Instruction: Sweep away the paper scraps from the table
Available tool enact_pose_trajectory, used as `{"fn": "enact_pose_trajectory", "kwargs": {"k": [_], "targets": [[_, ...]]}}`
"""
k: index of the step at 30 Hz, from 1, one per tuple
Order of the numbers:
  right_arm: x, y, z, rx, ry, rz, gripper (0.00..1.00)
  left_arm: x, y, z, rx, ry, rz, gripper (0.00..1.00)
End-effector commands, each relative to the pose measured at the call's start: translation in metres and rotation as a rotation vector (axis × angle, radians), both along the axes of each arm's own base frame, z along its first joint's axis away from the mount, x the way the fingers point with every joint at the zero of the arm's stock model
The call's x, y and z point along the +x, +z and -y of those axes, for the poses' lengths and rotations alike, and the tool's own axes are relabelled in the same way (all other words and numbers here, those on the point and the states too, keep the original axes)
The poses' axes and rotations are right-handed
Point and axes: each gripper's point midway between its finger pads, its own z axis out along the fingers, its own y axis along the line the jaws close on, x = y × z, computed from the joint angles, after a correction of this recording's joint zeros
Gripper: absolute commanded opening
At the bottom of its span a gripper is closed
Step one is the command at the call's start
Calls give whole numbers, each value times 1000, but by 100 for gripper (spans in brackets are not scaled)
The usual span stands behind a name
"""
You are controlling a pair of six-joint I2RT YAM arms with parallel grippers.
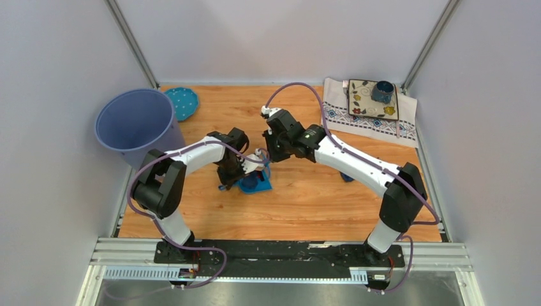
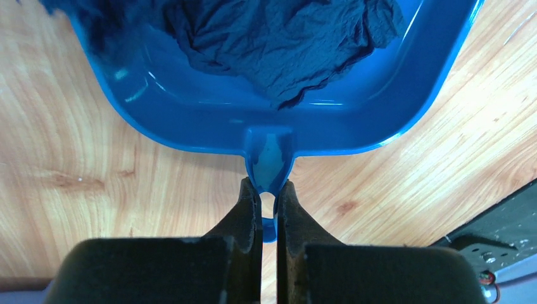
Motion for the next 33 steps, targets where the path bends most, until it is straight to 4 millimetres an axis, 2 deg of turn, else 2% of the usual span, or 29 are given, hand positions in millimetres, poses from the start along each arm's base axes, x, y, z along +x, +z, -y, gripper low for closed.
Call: {"fn": "enact_pose_trajectory", "kwargs": {"k": [1, 2, 4, 5, 8, 9, 11, 12, 16, 19, 23, 24, 29, 30, 32, 33], "targets": [[-3, 54, 9, 65, -43, 106, 0, 16, 13, 23, -181, 62, 85, 0], [-3, 70, 18, 74, -60, 141, 0, 16, 14, 23, -191, 65, 100, 0], [0, 83, 40, 28, -116, 194, 0, 17, 18, 23, -212, 65, 140, 0], [-3, 102, 51, 41, -133, 241, 0, 17, 20, 24, -224, 67, 151, 0], [0, 129, 83, 20, -218, 339, 0, 19, 34, 28, -259, 78, 184, 0], [-2, 147, 99, 35, -261, 388, 0, 20, 42, 29, -273, 83, 201, 0], [-9, 166, 117, 55, -295, 431, 0, 23, 56, 33, -297, 96, 222, 0], [-16, 184, 132, 84, -323, 474, 0, 26, 68, 34, -315, 102, 253, 0], [-33, 204, 168, 113, -380, 528, 0, 38, 113, 36, -365, 129, 380, 0], [-45, 205, 190, 112, -410, 539, 0, 44, 144, 31, -369, 158, 448, 0], [-56, 186, 199, 100, -402, 513, 0, 47, 180, 22, -373, 251, 496, 0], [-57, 183, 200, 97, -401, 510, 0, 49, 193, 19, -376, 270, 512, 0], [-65, 164, 199, 93, -372, 473, 0, 55, 231, 5, -381, 377, 557, 0], [-65, 157, 199, 82, -366, 466, 0, 57, 248, -1, -388, 403, 580, 0], [-68, 151, 199, 82, -360, 454, 0, 60, 263, -7, -389, 429, 595, 0], [-69, 146, 200, 74, -356, 447, 0, 63, 279, -16, -396, 455, 629, 0]]}}
